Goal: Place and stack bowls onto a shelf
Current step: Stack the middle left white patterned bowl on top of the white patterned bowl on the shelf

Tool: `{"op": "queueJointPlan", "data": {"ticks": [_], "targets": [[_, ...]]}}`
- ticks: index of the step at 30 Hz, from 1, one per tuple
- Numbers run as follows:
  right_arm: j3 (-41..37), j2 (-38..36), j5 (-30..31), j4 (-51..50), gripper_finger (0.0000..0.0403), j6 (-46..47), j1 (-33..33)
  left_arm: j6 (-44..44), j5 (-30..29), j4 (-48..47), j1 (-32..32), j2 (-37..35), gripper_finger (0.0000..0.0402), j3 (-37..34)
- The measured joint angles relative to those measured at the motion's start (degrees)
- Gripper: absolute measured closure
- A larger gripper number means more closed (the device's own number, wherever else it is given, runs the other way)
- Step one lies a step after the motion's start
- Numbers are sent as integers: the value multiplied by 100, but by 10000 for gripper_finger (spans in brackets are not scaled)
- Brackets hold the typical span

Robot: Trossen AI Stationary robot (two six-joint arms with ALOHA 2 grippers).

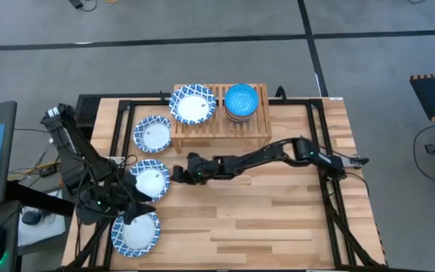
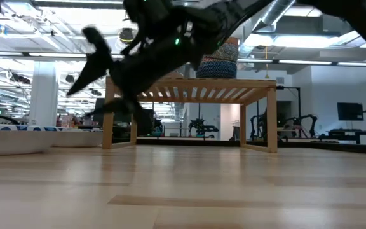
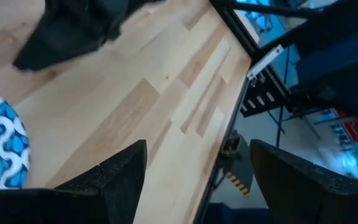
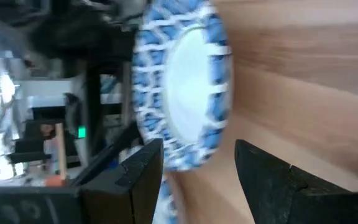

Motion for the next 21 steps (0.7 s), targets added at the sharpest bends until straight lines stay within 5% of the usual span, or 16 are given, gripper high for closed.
{"op": "queueJointPlan", "data": {"ticks": [12,21], "targets": [[1334,1162,-108,-92,212,-83,25,286,239,-106,473,0,134,0],[1385,1171,-39,-415,293,-105,-130,-88,437,-668,634,-2,134,0]]}}
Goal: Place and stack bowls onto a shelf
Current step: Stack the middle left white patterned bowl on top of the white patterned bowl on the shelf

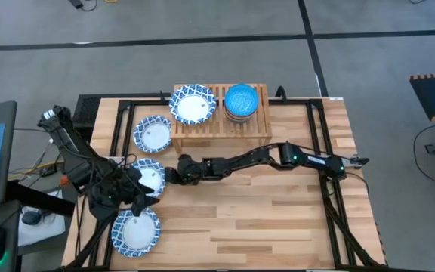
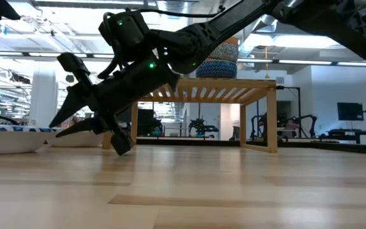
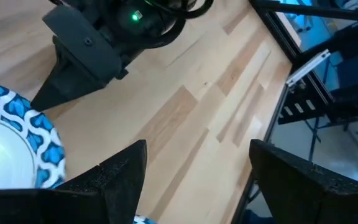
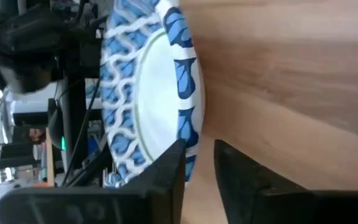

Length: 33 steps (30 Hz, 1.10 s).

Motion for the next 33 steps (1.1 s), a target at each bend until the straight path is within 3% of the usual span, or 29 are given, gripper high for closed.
{"op": "queueJointPlan", "data": {"ticks": [4,7,11,16,19,22,33], "targets": [[0,0,-21,15,306,-34,-59,-4,117,-28,116,-2,134,0],[0,-2,-90,18,293,-303,-46,-31,222,-30,153,-2,134,0],[-4,4,-134,158,247,-347,11,-40,229,-28,153,-2,134,0],[11,249,-304,1071,177,-145,22,-53,225,-19,153,-4,134,0],[26,393,-79,1161,162,-37,20,-121,233,-11,155,-4,134,0],[100,409,-170,1039,176,-63,-29,-190,240,-27,155,0,134,0],[120,415,-63,704,305,-481,-88,-171,230,-25,276,0,134,0]]}}
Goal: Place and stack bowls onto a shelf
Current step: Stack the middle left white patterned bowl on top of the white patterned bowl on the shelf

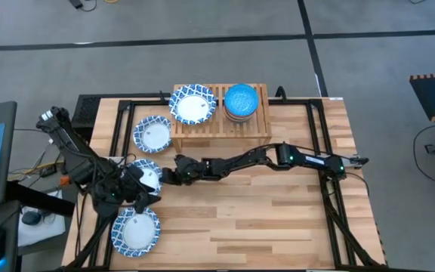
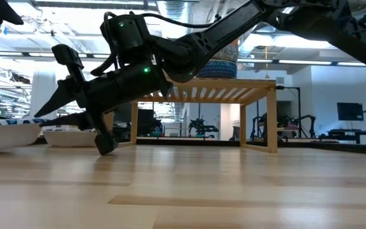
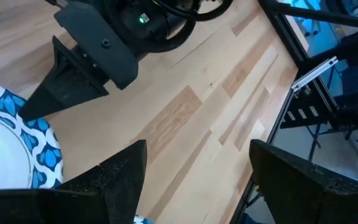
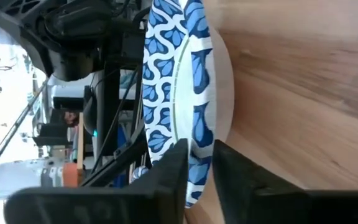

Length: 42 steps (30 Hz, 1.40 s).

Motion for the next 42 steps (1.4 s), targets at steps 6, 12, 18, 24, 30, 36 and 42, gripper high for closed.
{"op": "queueJointPlan", "data": {"ticks": [6,12,18,24,30,36,42], "targets": [[-6,-10,0,28,384,-373,-23,211,257,-11,165,-2,134,0],[-62,-465,-52,-648,386,-1067,-6,183,327,-243,200,-17,134,0],[-44,-1670,-121,-1905,386,-2507,15,137,176,-387,200,-170,134,0],[-50,-2800,-140,-3202,386,-4048,8,309,-155,-376,198,-439,134,0],[-42,-3761,-223,-4540,386,-5129,-26,1019,-988,-230,200,-853,134,0],[-44,-4394,-269,-5656,386,-6053,-14,2893,-1956,639,200,-1204,134,0],[-44,-4851,-271,-6253,386,-6910,-17,5608,-2790,1680,335,-1148,134,0]]}}
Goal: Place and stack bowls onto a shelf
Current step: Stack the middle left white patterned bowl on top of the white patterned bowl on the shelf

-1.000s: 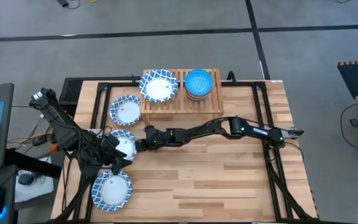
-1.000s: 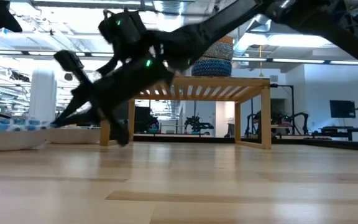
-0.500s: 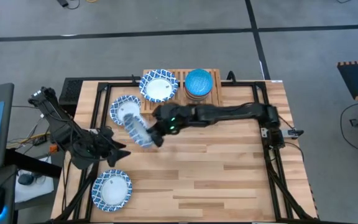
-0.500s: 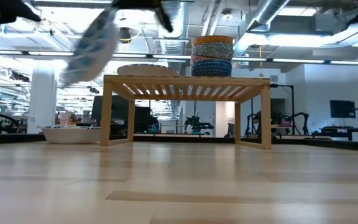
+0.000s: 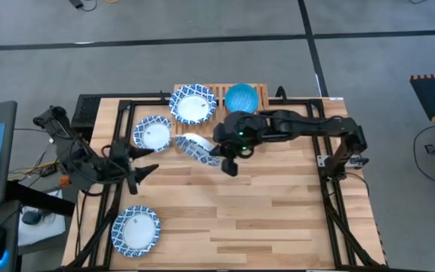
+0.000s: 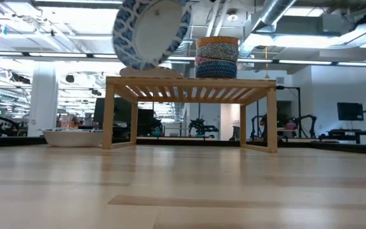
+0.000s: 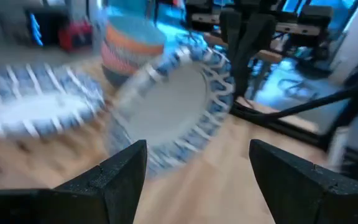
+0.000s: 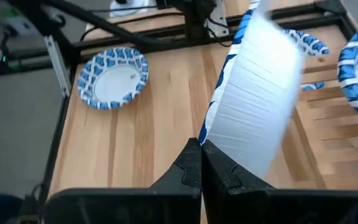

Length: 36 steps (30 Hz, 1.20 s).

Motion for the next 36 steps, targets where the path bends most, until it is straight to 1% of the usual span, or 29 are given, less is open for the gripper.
{"op": "queueJointPlan", "data": {"ticks": [3,4,5,8,11,14,16,19,22,26,28,29,31,34,36], "targets": [[0,-169,-34,-85,386,-373,20,1032,-205,521,306,133,134,1],[2,-212,-54,-118,386,-493,32,1325,-185,724,433,168,134,1],[4,-243,-89,-139,386,-612,51,1602,-102,908,570,208,134,2],[4,-298,-205,-152,386,-895,80,2265,530,1376,1051,401,134,2],[4,-305,-280,-142,386,-1177,131,2530,972,1590,1493,601,134,0],[4,-305,-426,-165,386,-1364,172,2703,994,1689,1835,774,136,2],[4,-305,-452,-213,386,-1416,212,2720,1101,1662,1986,843,146,1],[4,-305,-452,-247,386,-1428,232,2793,1735,1691,2170,880,180,2],[4,-305,-455,-265,386,-1463,229,2829,2336,1675,2314,892,237,2],[4,-305,-449,-263,386,-1461,225,2775,2593,1688,2505,888,333,2],[6,-308,-316,-249,381,-1305,225,2642,2648,1701,2591,872,379,2],[8,-313,-199,-239,373,-1192,225,2530,2645,1733,2641,866,388,1],[19,-318,3,-200,345,-901,192,2302,2543,1793,2777,836,391,0],[133,-436,98,-307,293,-503,95,2007,2070,1984,3039,752,397,0],[313,-550,442,-317,258,-157,10,1983,1742,2249,3294,659,400,0]]}}
